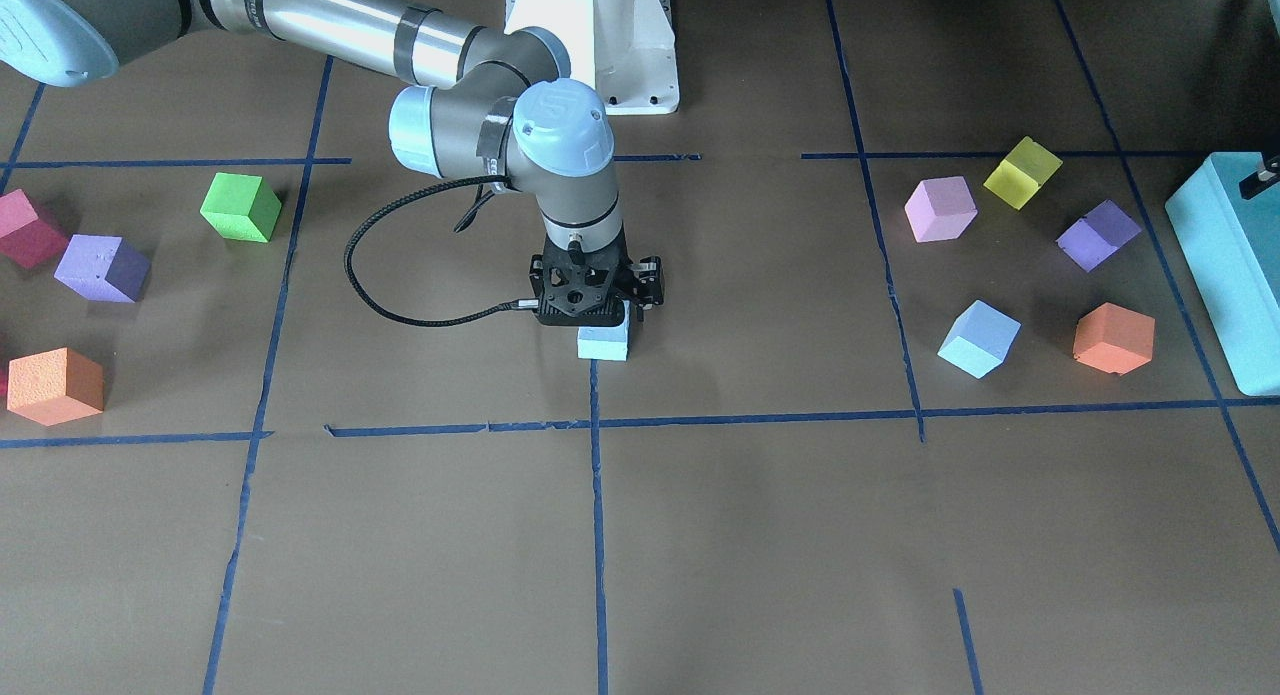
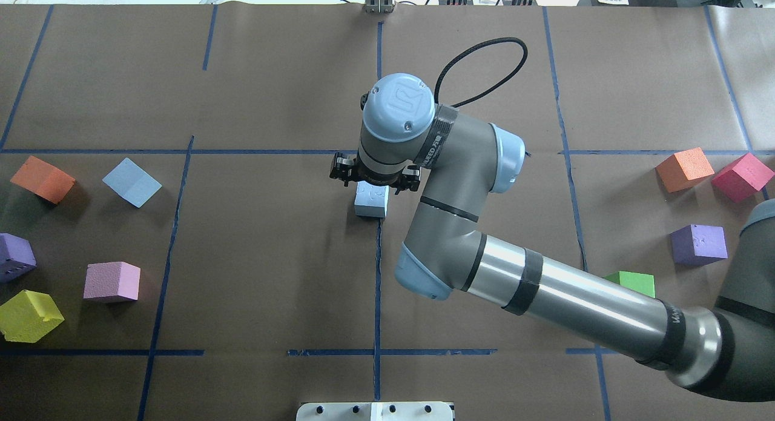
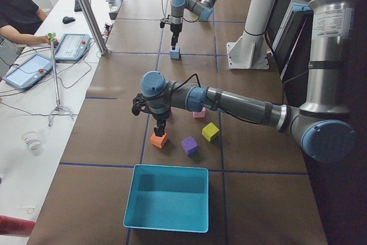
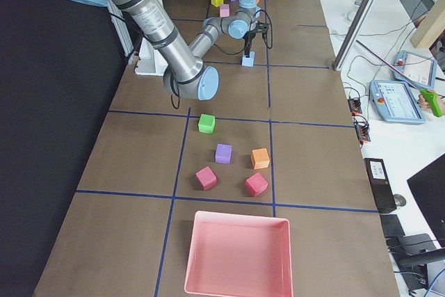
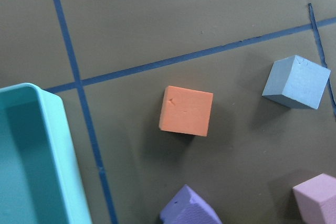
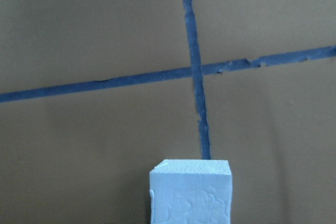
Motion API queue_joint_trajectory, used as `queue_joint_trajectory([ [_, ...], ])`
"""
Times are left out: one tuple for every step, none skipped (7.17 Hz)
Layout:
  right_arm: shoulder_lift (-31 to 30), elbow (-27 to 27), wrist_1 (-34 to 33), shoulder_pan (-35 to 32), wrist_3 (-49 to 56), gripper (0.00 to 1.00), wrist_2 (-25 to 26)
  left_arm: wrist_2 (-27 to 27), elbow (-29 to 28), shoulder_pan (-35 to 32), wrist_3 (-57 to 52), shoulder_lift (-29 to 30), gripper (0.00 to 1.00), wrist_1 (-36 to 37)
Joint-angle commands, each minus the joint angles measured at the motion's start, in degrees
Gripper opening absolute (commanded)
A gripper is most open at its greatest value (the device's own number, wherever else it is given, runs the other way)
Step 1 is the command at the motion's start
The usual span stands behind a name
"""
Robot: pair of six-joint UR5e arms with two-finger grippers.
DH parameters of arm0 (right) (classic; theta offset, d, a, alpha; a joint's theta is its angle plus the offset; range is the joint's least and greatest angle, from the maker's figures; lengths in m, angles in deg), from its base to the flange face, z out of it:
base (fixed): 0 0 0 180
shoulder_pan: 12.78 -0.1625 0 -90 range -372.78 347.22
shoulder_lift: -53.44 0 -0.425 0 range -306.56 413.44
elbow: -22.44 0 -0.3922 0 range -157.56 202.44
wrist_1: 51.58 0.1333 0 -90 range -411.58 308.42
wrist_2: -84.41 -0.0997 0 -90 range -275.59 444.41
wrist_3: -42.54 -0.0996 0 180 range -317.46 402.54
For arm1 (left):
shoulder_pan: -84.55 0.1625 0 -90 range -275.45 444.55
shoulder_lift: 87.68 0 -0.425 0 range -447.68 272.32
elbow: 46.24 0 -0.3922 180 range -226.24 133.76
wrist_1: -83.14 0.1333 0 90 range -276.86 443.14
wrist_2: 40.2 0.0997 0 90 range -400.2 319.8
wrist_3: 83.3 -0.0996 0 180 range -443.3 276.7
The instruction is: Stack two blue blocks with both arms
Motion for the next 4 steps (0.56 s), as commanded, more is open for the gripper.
queue_joint_trajectory([
  [-11.1,16.6,-2.2,-4.6,3.5,1.0,-1.3,9.4,0.6,10.3,20.7,3.9,1.0,-6.1],
  [-16.3,20.5,-2.0,-6.5,9.1,1.0,-2.1,16.0,-0.9,17.5,21.0,4.9,1.0,-12.7],
  [-16.7,20.5,-2.1,-7.4,10.3,1.0,-2.2,16.2,-3.3,18.6,16.2,6.7,0.97,-19.3],
  [-17.4,20.5,-2.0,-7.6,10.4,1.0,-2.2,16.4,-5.4,19.1,4.1,9.5,0.97,-20.6],
])
